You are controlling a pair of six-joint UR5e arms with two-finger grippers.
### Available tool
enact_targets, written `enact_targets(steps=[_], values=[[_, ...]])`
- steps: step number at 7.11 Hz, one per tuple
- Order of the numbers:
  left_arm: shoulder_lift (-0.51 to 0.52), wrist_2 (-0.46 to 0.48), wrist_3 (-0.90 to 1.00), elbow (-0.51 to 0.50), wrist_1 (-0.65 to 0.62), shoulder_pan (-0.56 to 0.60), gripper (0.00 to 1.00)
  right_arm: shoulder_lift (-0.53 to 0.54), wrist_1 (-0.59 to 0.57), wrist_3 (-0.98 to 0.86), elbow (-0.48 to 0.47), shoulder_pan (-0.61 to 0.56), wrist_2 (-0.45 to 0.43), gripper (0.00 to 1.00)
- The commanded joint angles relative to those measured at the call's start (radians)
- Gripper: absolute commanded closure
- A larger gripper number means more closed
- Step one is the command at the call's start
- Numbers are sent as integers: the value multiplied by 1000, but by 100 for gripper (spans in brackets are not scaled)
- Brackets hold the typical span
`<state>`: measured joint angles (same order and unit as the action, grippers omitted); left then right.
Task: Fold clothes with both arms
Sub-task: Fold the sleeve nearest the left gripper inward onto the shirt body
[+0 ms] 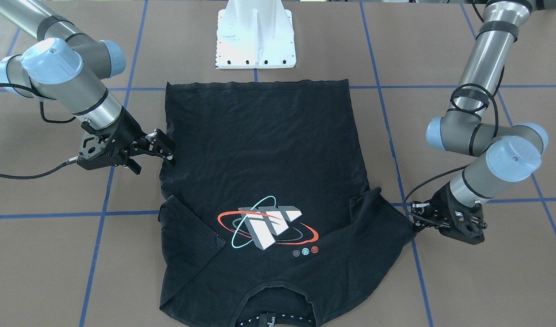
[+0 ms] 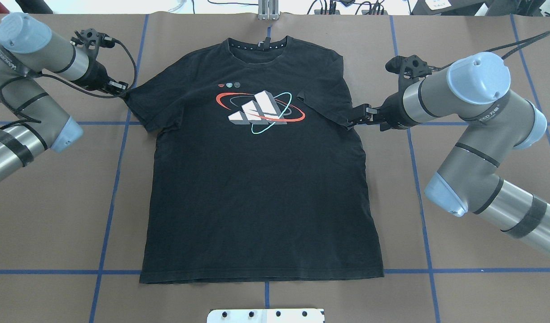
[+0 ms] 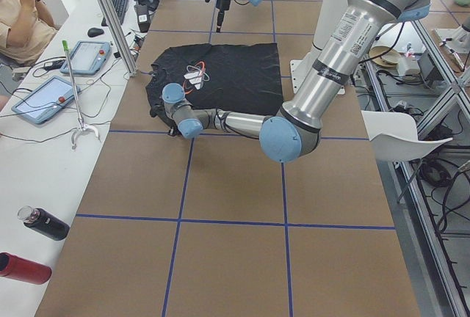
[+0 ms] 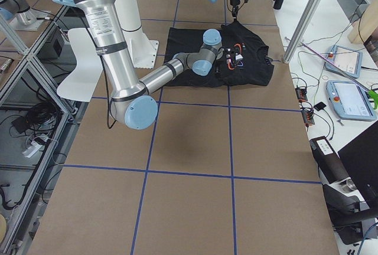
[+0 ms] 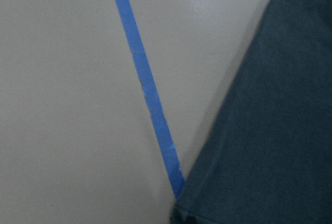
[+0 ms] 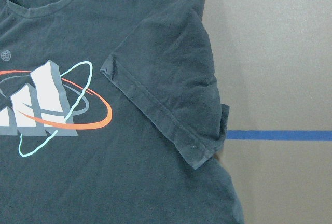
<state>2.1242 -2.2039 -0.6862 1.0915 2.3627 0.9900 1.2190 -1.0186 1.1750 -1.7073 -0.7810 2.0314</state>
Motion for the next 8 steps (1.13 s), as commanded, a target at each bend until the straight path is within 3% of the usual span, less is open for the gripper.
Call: enact_targets(steps=[1, 3, 5, 8], values=[[89, -16, -114, 11, -31, 9, 100, 0, 0, 0, -3, -7, 6, 0], [170, 6, -258, 14, -45, -8, 100, 5, 0, -2, -5, -12, 9, 0], [212, 140, -341, 11, -45, -108, 100, 7, 0, -2, -2, -14, 10, 0], [221, 217, -371, 8, -45, -162, 100, 7, 0, -2, 3, -14, 9, 0]])
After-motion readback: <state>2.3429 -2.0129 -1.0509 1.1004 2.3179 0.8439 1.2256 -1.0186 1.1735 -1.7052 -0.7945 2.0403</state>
